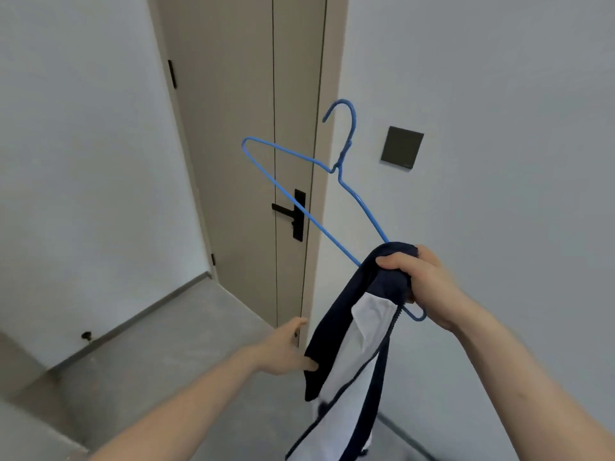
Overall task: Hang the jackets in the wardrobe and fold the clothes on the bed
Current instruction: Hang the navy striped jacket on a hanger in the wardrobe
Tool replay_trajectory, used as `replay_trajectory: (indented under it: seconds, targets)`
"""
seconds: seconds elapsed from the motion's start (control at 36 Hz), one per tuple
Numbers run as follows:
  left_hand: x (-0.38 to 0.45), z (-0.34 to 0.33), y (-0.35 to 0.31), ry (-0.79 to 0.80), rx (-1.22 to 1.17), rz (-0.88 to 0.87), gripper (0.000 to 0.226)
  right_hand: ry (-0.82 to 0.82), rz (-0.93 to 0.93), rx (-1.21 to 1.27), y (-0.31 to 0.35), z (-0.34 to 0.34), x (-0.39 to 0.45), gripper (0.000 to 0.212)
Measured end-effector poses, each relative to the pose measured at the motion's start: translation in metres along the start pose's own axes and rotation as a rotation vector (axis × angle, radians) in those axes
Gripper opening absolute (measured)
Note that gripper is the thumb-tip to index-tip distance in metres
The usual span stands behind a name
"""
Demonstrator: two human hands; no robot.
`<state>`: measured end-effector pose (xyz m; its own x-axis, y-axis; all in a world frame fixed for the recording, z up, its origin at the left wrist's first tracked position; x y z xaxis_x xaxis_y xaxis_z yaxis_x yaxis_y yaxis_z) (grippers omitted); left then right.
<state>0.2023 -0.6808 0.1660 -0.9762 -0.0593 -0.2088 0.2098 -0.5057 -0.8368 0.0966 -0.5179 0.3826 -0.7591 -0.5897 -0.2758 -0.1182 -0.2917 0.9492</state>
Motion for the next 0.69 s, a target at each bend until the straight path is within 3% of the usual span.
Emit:
replay_trajectory:
  seconds: [0.08, 0.17, 0.19, 0.33, 0.42, 0.56, 0.69]
  targets:
    - [0.016, -0.025, 0.006, -0.104, -0.171, 0.058, 0.06, 0.075, 0.028, -0.005, 0.009, -0.001, 0.007, 0.043]
    - [0.022, -0.036, 0.021, -0.151, -0.104, 0.149, 0.015, 0.127, 0.048, -0.009, 0.013, 0.005, 0.014, 0.04]
    - [0.019, -0.033, 0.031, -0.19, -0.075, 0.19, 0.012, 0.138, 0.057, -0.017, 0.014, 0.009, 0.017, 0.041]
    - [-0.036, 0.02, 0.088, -0.652, -0.273, 0.372, 0.026, 0.122, 0.049, -0.022, 0.006, 0.038, 0.038, 0.044]
    - [-0.068, 0.047, 0.097, -0.786, -0.31, 0.382, 0.031, 0.169, 0.017, -0.061, -0.003, 0.032, 0.047, 0.029]
    - [-0.062, 0.039, 0.067, -0.758, -0.305, 0.322, 0.013, 0.403, 0.001, -0.083, -0.002, -0.031, 0.049, 0.034]
    - [-0.031, 0.003, 0.023, -0.556, -0.246, 0.214, 0.051, 0.687, 0.029, -0.1, 0.012, -0.109, 0.028, 0.029]
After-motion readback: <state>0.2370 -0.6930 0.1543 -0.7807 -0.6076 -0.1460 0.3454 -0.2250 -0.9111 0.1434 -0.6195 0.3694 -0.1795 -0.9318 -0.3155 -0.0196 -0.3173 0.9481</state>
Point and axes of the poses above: each hand's wrist, its own x-axis towards the middle knuckle, its own z-axis out of the back of the hand, y = z × x, the point moved 10 cm from there along x, towards the middle knuckle, and after that the axes turned 14 degrees about -z, right-handed, at the moved point
